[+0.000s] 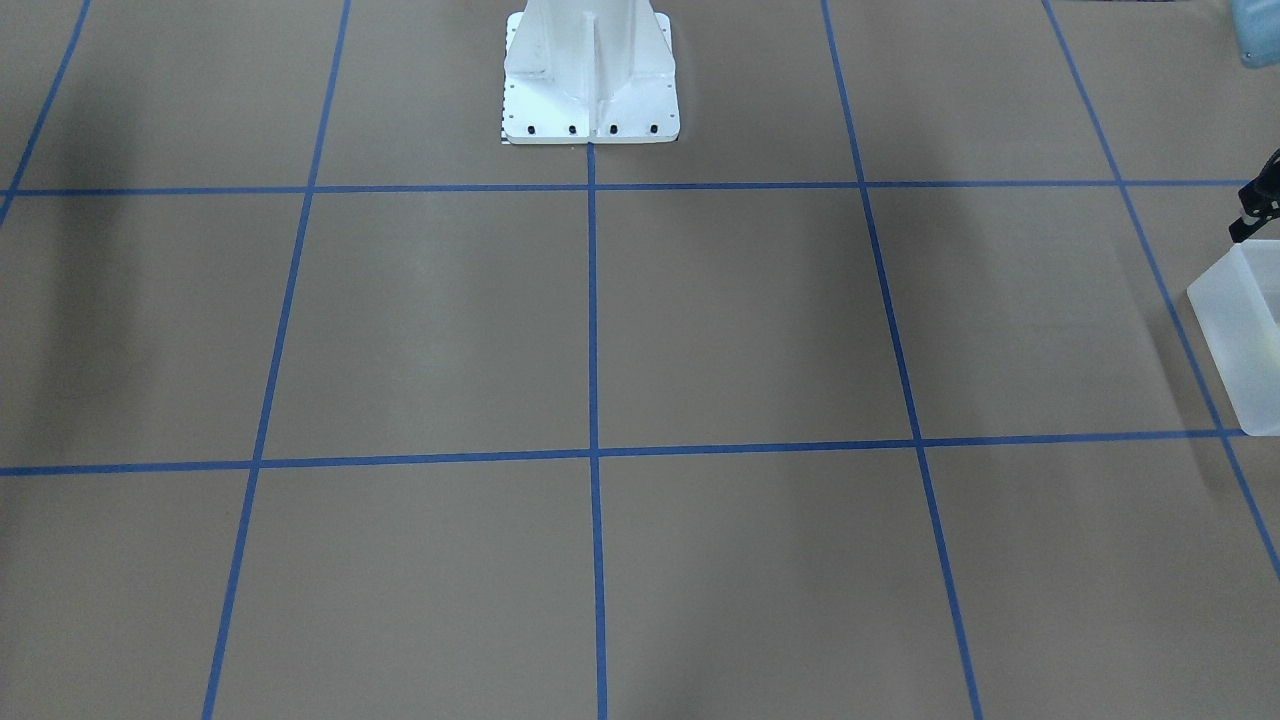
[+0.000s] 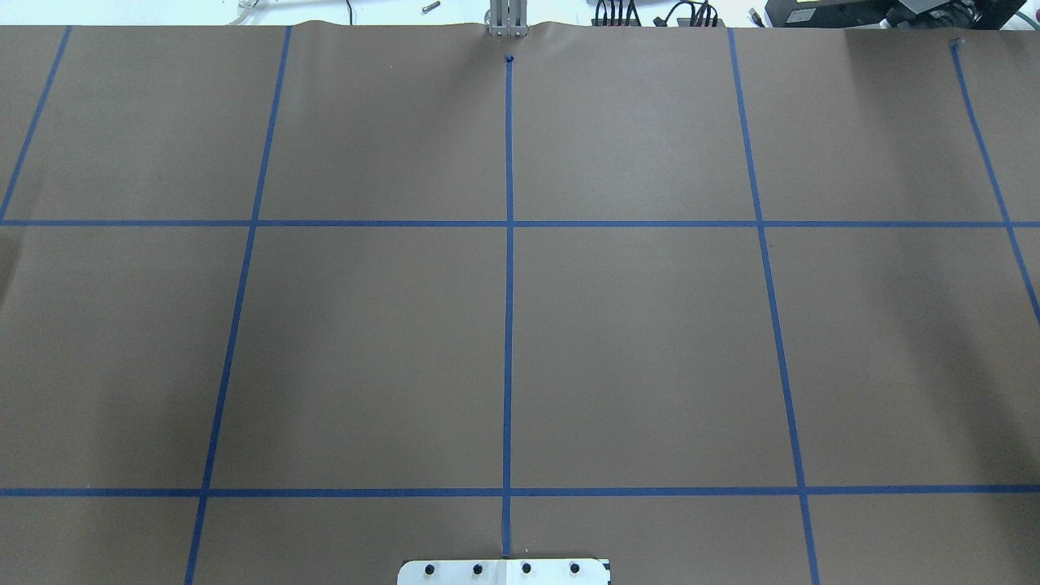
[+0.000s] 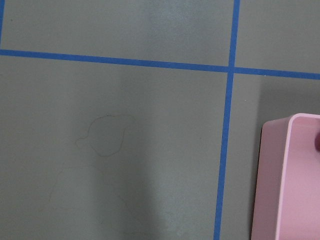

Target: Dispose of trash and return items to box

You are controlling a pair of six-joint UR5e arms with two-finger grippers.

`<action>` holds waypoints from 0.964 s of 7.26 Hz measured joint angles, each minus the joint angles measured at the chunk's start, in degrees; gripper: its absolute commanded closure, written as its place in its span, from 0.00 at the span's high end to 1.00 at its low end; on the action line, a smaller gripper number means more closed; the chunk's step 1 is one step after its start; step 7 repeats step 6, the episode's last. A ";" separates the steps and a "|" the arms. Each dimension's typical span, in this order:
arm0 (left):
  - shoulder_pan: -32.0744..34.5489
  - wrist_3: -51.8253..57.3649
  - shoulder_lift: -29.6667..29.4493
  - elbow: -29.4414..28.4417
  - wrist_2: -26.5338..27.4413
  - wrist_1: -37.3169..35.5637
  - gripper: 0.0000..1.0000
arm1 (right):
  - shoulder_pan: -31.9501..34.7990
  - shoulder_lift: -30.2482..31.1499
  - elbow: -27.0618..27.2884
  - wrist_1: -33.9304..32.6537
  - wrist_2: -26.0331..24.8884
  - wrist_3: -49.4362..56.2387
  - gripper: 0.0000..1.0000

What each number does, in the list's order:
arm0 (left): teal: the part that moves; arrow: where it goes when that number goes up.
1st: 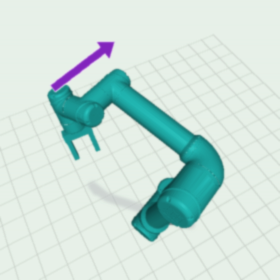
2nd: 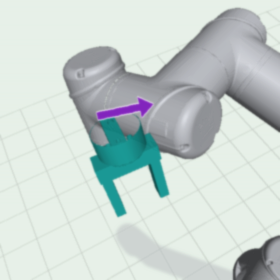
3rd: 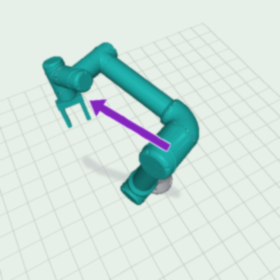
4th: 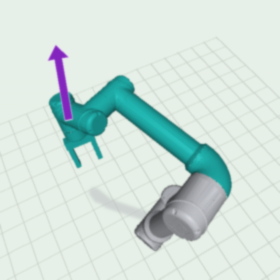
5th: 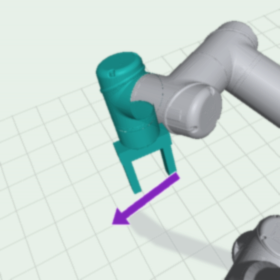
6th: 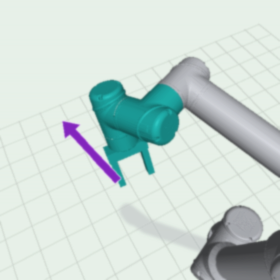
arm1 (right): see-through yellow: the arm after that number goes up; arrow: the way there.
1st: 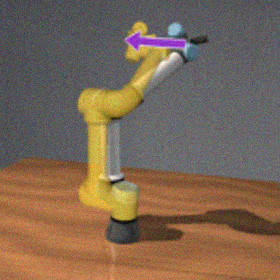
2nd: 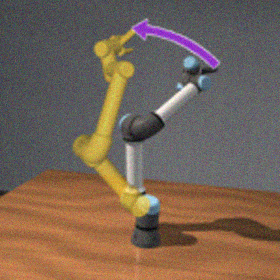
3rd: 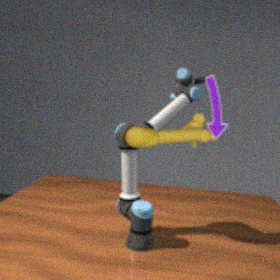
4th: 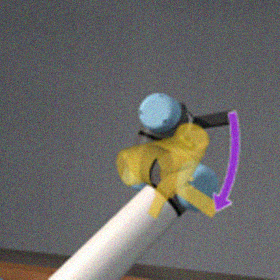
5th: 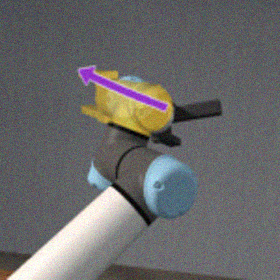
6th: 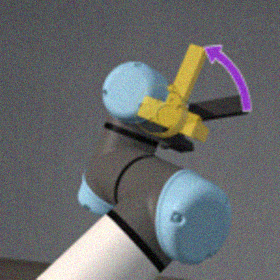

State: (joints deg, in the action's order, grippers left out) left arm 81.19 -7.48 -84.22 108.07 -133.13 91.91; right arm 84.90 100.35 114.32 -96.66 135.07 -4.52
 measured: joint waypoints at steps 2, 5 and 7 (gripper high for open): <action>0.36 0.07 1.34 -0.31 -0.02 0.00 0.98 | 0.14 0.23 -0.47 -0.04 -0.06 0.64 1.00; 2.52 0.03 1.75 -2.43 -1.32 -0.06 0.98 | 0.25 0.23 -1.38 0.31 -0.05 1.07 1.00; 2.88 0.07 1.75 -2.89 -1.79 -0.02 0.98 | 0.26 0.25 -1.50 0.38 -0.06 1.08 1.00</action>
